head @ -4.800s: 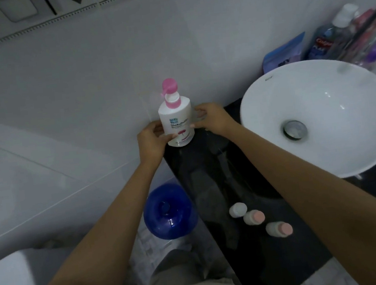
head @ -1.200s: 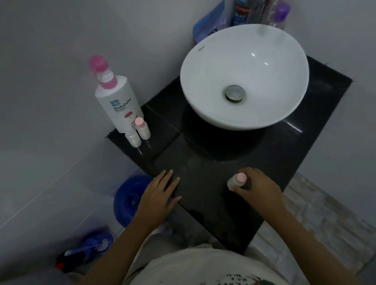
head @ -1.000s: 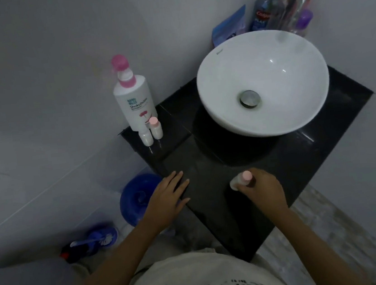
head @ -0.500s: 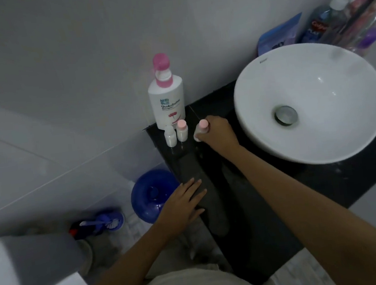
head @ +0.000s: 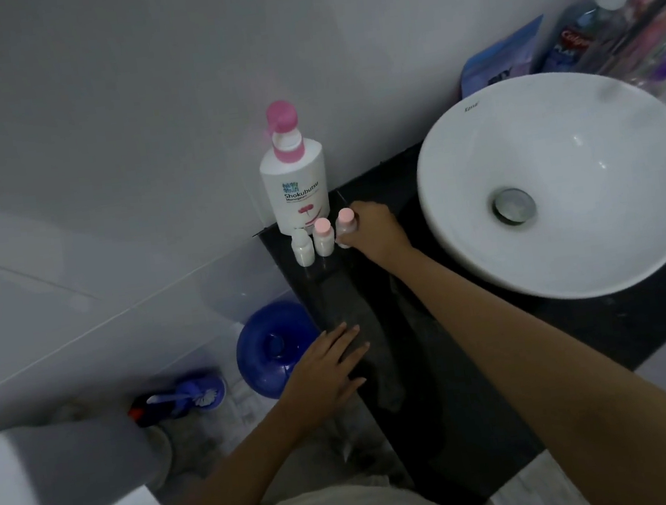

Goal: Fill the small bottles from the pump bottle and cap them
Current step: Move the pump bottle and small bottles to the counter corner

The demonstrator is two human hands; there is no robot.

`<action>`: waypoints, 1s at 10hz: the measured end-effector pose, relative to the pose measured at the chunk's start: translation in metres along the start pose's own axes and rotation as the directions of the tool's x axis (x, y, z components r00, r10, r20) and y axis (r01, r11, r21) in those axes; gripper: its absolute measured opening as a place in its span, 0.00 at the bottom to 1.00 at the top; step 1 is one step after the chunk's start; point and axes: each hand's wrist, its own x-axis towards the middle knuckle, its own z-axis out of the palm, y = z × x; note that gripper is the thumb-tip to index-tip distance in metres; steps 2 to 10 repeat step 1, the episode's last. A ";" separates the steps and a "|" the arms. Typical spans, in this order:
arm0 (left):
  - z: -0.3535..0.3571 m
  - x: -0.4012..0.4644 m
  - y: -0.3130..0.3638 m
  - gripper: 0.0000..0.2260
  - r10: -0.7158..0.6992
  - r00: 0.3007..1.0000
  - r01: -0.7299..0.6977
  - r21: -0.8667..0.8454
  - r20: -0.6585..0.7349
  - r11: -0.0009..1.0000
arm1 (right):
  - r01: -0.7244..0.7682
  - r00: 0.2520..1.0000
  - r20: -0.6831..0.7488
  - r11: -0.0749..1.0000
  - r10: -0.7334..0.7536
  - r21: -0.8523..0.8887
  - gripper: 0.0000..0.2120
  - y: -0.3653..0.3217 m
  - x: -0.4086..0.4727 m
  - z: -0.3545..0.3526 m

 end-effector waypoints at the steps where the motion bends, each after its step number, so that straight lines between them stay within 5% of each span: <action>1: -0.003 0.001 0.001 0.23 -0.015 1.000 0.015 0.001 0.009 1.000 | -0.015 0.999 0.051 1.000 0.015 -0.012 0.21 0.002 -0.006 -0.002; 10: -0.003 0.001 0.001 0.23 -0.015 1.000 0.015 0.001 0.009 1.000 | -0.015 0.999 0.051 1.000 0.015 -0.012 0.21 0.002 -0.006 -0.002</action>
